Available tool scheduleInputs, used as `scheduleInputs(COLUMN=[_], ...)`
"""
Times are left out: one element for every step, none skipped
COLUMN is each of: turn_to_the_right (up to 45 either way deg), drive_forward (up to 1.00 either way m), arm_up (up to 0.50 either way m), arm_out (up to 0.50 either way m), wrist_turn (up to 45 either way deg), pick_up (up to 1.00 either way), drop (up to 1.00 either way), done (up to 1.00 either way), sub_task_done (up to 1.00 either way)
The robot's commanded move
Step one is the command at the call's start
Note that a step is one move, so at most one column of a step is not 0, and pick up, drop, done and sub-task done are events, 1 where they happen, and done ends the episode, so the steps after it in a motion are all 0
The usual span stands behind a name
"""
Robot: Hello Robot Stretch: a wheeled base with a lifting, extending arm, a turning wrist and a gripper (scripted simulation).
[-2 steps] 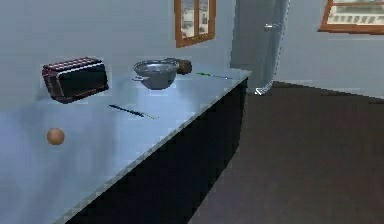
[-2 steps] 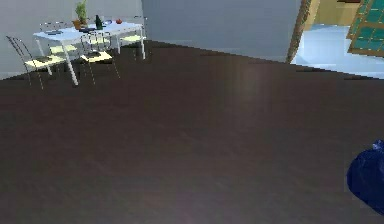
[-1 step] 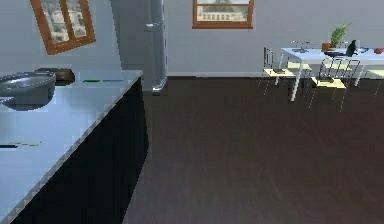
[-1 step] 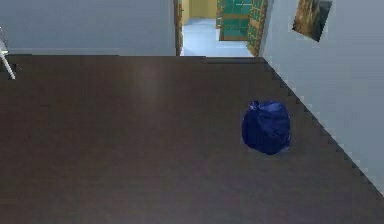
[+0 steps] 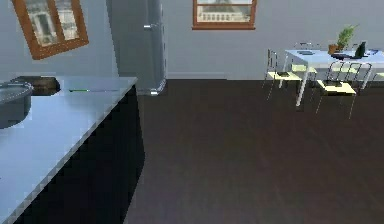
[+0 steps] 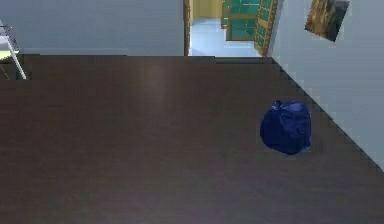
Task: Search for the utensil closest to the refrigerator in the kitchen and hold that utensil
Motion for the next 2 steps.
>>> scheduleInputs(turn_to_the_right=[45.0,42.0], drive_forward=[0.0,0.0], arm_up=[0.0,0.0], arm_out=[0.0,0.0], wrist_turn=[0.0,0.0], pick_up=[0.0,0.0], drop=[0.0,0.0], done=[0.0,0.0], sub_task_done=[0.0,0.0])
